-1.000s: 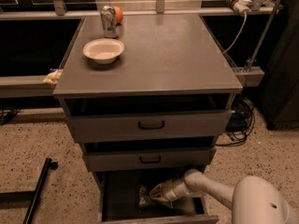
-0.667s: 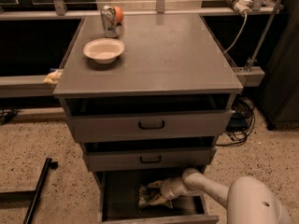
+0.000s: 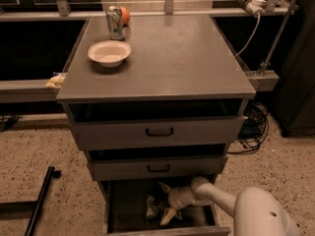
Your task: Pick green jalapeno chip bag from bottom drawer and place on counter
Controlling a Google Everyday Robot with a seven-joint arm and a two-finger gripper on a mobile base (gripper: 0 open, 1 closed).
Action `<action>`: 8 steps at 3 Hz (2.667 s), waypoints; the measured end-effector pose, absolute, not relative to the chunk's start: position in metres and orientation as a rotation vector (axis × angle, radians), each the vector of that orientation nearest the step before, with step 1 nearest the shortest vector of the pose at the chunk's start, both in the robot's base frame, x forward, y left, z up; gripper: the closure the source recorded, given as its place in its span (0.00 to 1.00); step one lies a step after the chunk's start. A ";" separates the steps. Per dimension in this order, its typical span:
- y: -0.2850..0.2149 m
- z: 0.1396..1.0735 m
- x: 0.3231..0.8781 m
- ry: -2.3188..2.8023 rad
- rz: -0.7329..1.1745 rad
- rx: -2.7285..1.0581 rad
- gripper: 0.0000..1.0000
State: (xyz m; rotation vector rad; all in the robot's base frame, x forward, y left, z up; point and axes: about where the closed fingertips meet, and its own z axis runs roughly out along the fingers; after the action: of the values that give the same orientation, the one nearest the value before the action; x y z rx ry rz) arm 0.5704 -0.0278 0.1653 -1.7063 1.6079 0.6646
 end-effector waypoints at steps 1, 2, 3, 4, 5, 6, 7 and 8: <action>-0.031 0.159 0.571 1.611 0.652 -1.709 0.09; -0.038 0.151 0.568 1.629 0.622 -1.724 0.31; -0.044 0.147 0.563 1.648 0.595 -1.745 0.54; -0.053 0.150 0.555 1.686 0.581 -1.753 0.77; -0.070 0.167 0.544 1.744 0.579 -1.717 0.99; -0.091 0.203 0.539 1.797 0.554 -1.683 1.00; -0.109 0.256 0.544 1.829 0.488 -1.678 1.00; -0.116 0.321 0.550 1.837 0.399 -1.703 1.00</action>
Offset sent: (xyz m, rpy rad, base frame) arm -0.0013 -0.0222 -0.0209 -0.0739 -0.0256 -0.0251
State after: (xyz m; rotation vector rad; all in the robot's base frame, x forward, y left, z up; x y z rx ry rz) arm 0.5497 -0.1157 0.3214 -1.7034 1.8365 0.3987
